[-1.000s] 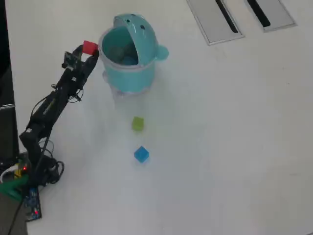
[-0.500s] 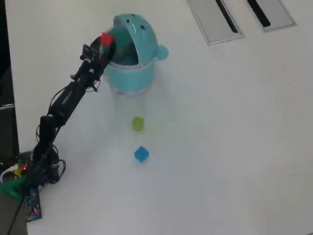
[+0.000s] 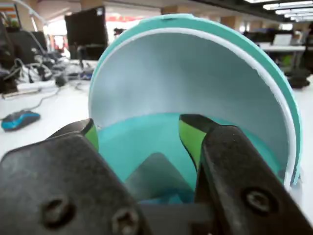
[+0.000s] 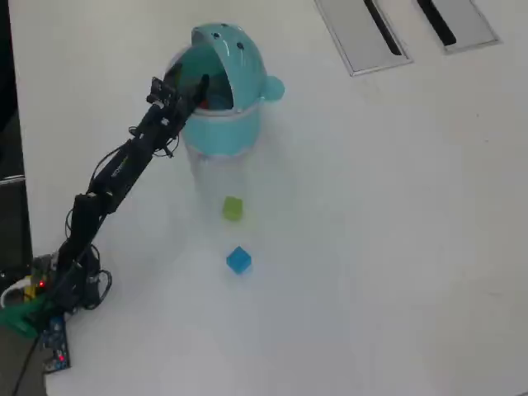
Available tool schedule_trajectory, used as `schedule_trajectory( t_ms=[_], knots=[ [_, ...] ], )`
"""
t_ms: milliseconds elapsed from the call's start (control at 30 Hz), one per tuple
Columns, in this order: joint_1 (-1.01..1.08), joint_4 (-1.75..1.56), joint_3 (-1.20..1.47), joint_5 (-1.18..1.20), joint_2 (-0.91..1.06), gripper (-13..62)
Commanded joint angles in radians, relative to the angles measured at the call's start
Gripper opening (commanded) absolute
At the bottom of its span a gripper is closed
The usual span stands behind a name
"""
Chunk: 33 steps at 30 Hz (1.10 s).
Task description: Grasp RGB lego blocks and put them in the bin one by one.
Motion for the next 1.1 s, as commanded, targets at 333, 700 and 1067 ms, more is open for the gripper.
schedule_trajectory(
  t_ms=[333,700,1067],
  knots=[
    [0.026,0.026,0.305,-0.114,0.311,34.2],
    [0.204,0.029,0.571,-0.117,0.578,33.7],
    [0.397,0.103,0.755,-0.08,0.729,33.8]
  ],
)
